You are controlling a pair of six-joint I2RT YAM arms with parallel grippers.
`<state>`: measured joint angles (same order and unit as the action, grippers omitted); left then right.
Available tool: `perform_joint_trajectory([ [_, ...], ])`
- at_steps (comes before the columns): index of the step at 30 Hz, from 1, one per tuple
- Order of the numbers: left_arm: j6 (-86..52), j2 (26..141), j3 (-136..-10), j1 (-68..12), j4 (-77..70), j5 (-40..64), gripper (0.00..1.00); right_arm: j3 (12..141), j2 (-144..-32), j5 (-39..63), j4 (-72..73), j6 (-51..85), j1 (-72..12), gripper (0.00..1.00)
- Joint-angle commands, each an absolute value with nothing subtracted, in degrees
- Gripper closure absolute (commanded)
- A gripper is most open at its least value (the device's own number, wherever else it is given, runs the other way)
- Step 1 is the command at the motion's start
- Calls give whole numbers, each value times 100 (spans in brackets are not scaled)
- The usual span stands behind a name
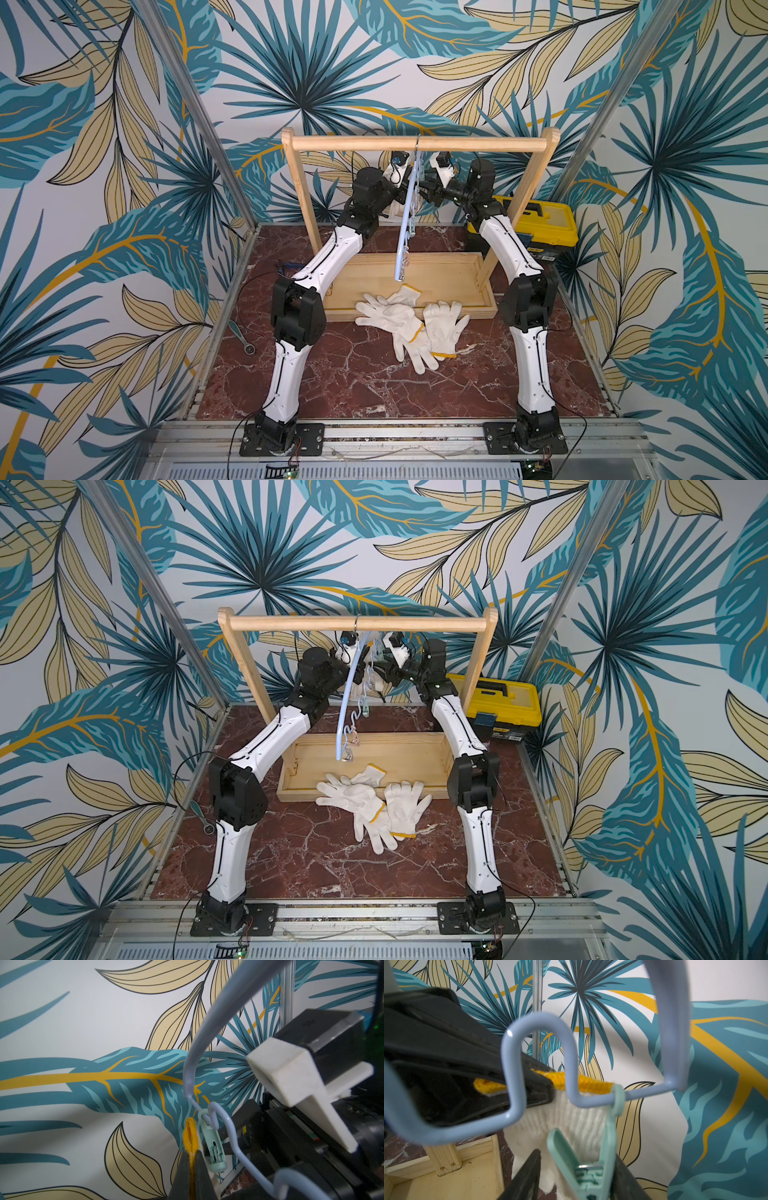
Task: Clip the gloves onto a hanger to dry
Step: Open the clamp at the hanger.
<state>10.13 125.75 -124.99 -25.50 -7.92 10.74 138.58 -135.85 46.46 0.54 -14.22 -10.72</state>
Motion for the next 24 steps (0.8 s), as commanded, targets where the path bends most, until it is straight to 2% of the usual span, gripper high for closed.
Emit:
perform_joint_trajectory([
  [1,1081,12564,-12639,-2577,-889,1095,100,13755,-13219,4584,86,-1477,-1105,48],
  [16,1081,12559,-12614,-2575,-891,1102,100,13729,-13105,4583,114,-1456,-1101,48],
  [24,1072,12539,-12586,-2578,-888,1096,100,13711,-13080,4586,105,-1434,-1106,54],
])
